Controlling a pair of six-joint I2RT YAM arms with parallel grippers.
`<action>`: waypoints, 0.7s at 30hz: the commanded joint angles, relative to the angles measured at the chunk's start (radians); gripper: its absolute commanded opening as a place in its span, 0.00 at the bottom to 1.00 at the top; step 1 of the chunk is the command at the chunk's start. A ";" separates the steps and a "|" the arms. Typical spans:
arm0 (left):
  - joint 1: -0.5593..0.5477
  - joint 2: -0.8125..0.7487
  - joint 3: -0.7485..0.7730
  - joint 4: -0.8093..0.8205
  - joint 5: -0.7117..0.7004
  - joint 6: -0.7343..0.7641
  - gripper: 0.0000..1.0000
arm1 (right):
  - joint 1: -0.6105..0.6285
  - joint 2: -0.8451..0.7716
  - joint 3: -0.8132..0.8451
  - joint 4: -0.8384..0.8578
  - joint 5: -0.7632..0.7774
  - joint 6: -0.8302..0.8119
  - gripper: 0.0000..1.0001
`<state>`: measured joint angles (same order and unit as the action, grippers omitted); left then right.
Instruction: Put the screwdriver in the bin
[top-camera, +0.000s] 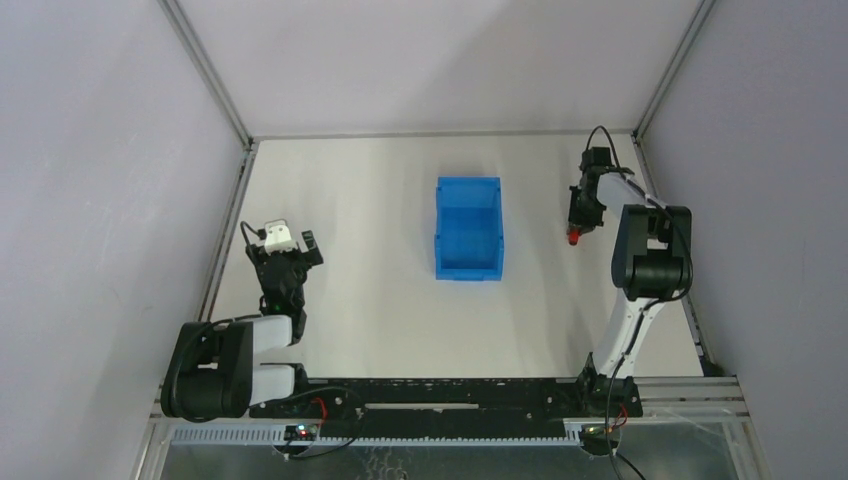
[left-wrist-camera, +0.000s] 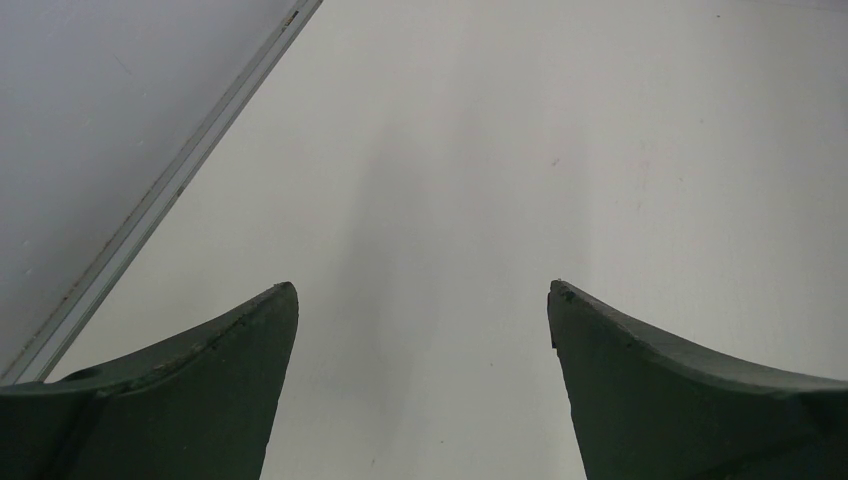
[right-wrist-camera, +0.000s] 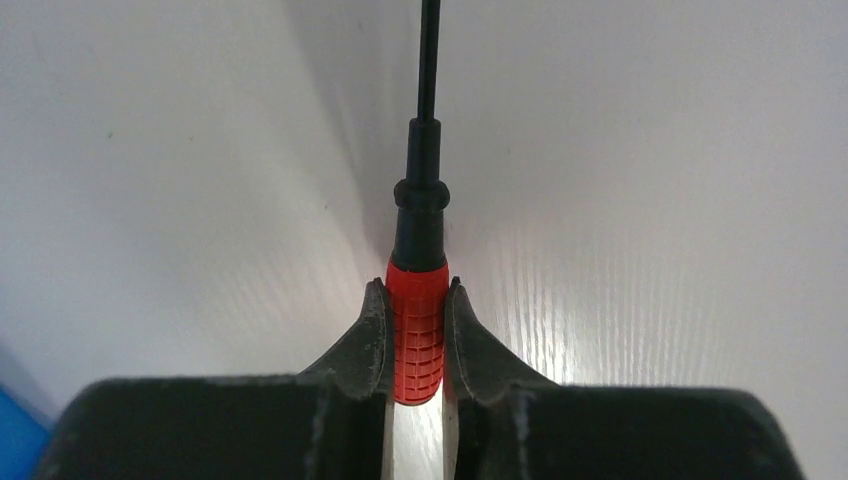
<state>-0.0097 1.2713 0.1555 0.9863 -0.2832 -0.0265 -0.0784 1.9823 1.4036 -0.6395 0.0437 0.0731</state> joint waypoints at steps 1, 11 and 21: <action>0.007 -0.011 0.039 0.069 0.007 0.009 1.00 | -0.001 -0.153 0.062 -0.083 -0.003 0.001 0.06; 0.007 -0.011 0.038 0.069 0.007 0.009 1.00 | 0.039 -0.336 0.232 -0.313 -0.016 0.109 0.10; 0.007 -0.010 0.038 0.069 0.007 0.008 1.00 | 0.273 -0.414 0.339 -0.306 -0.261 0.116 0.10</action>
<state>-0.0097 1.2713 0.1555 0.9863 -0.2832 -0.0265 0.0963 1.5974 1.6989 -0.9527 -0.0563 0.1818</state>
